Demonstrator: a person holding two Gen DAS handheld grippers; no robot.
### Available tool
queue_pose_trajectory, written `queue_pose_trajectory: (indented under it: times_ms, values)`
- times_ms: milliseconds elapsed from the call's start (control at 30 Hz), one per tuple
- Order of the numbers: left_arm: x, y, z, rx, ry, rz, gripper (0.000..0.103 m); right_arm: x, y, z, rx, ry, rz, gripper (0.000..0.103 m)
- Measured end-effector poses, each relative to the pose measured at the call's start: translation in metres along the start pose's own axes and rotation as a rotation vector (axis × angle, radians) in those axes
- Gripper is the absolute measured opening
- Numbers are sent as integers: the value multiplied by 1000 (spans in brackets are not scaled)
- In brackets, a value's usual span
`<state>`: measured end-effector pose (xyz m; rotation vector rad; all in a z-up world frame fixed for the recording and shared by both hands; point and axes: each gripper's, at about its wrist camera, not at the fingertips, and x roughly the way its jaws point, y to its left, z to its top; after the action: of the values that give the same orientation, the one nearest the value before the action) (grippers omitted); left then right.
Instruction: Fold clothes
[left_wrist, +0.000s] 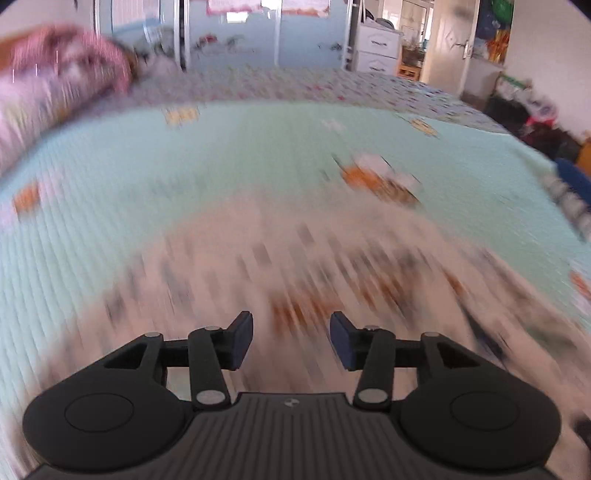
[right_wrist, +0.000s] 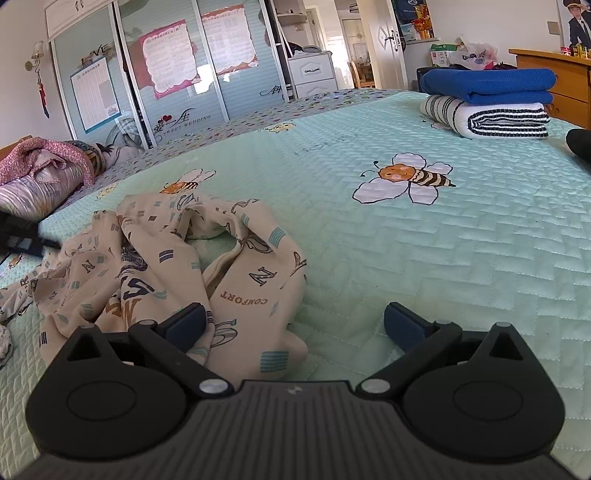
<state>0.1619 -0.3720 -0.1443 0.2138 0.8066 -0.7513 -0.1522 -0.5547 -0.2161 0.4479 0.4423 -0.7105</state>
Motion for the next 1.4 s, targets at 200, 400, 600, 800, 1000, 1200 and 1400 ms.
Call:
queue_pose_trajectory:
  times_ms: [200,400,600,800,1000,1200,1400]
  values:
    - [-19,-20,-57,-47,34,-89,49,1,1,-1,-5,1,-4,103]
    - [-27,-44,-50,28,67,-32,55,2,2,-1,-9,2,-7,103]
    - [-21,-77,-48,161,116,-11,63,3,4,-2,-22,4,-18,103]
    - [-5,-98,-49,217,145,23,64,3,5,-3,-22,4,-20,103]
    - [-3,-98,-50,232,147,25,66,3,6,-3,-20,4,-19,103]
    - [-2,-103,-51,245,143,38,67,3,6,-3,-19,4,-19,103]
    - [-2,-102,-51,245,144,42,69,3,6,-3,-20,5,-20,103]
